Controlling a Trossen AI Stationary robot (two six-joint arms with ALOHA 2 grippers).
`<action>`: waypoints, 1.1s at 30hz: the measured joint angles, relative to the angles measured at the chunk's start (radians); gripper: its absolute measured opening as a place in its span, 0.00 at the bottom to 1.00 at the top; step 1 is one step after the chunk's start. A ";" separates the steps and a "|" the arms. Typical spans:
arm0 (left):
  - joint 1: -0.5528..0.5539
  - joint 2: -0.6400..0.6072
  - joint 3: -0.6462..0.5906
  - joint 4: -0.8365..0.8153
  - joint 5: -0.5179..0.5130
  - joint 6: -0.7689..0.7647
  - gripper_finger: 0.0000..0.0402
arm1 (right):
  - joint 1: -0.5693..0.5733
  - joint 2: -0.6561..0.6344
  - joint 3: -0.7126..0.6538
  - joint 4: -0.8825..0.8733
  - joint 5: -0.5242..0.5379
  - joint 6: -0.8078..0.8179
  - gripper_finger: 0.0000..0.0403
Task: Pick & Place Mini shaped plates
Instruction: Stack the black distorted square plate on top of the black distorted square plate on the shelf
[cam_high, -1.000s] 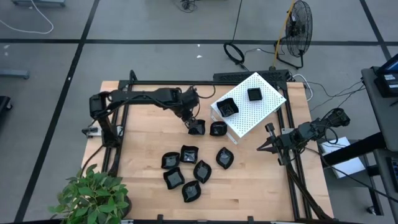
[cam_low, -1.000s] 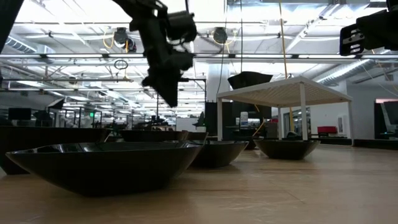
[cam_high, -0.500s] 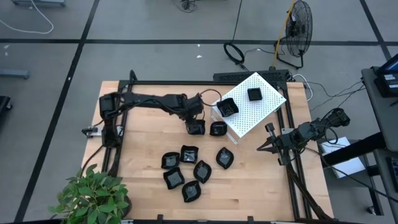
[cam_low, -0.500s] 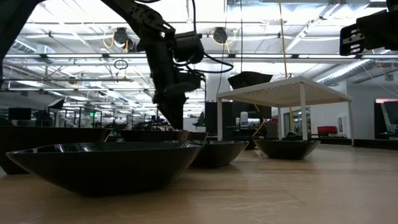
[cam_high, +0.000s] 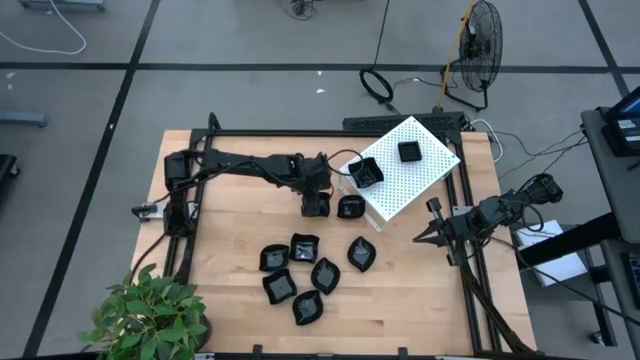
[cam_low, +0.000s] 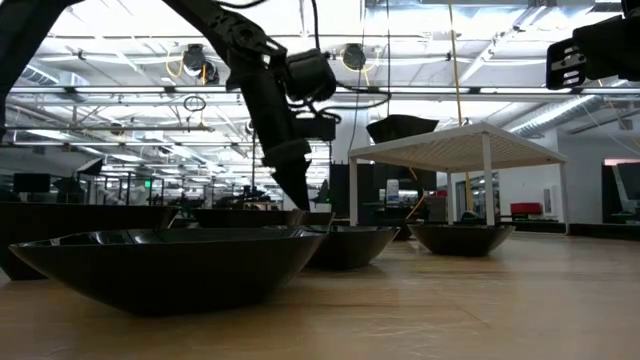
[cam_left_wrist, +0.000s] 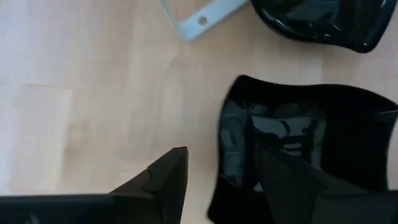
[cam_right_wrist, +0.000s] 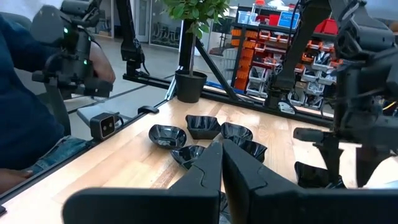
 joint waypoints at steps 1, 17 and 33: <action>0.004 0.010 0.000 -0.001 0.023 -0.002 0.46 | 0.000 0.000 0.000 0.000 0.000 0.000 0.00; 0.010 0.056 0.001 -0.014 -0.030 0.024 0.35 | 0.000 0.000 0.000 0.000 0.000 0.000 0.00; 0.008 0.056 0.002 -0.016 -0.037 0.005 0.30 | 0.000 0.000 0.000 0.000 0.000 0.000 0.00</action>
